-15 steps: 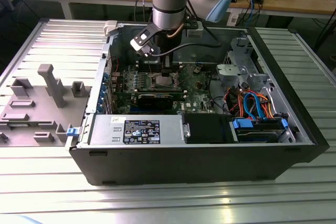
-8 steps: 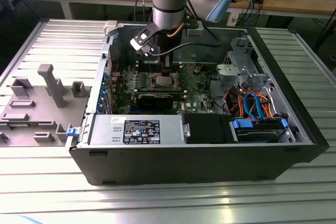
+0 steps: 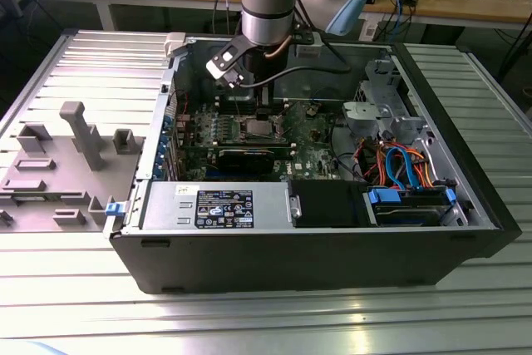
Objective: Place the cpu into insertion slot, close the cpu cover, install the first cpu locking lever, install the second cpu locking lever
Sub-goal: 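Close the cpu cover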
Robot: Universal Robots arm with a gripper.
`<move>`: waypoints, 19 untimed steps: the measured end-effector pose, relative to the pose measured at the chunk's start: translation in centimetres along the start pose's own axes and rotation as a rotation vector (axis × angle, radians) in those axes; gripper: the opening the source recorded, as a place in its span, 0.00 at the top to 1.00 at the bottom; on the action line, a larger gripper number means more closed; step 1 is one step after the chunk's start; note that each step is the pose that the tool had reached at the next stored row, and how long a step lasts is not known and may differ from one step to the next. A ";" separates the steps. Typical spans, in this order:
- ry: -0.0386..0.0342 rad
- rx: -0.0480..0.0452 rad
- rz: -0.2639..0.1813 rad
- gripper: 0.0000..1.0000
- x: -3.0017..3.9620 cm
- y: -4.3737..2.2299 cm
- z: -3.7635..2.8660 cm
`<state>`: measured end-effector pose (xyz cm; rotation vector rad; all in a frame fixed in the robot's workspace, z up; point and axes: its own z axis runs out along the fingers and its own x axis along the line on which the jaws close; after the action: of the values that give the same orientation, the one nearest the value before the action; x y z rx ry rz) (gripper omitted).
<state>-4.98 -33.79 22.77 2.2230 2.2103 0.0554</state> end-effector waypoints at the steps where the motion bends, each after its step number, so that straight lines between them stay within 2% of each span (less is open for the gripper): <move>1: -0.0001 0.0000 0.000 0.89 0.00 0.00 -0.03; 19: -0.0002 0.0001 0.000 0.89 0.01 0.01 -0.44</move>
<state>-4.99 -33.79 23.21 2.2230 2.2102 0.0551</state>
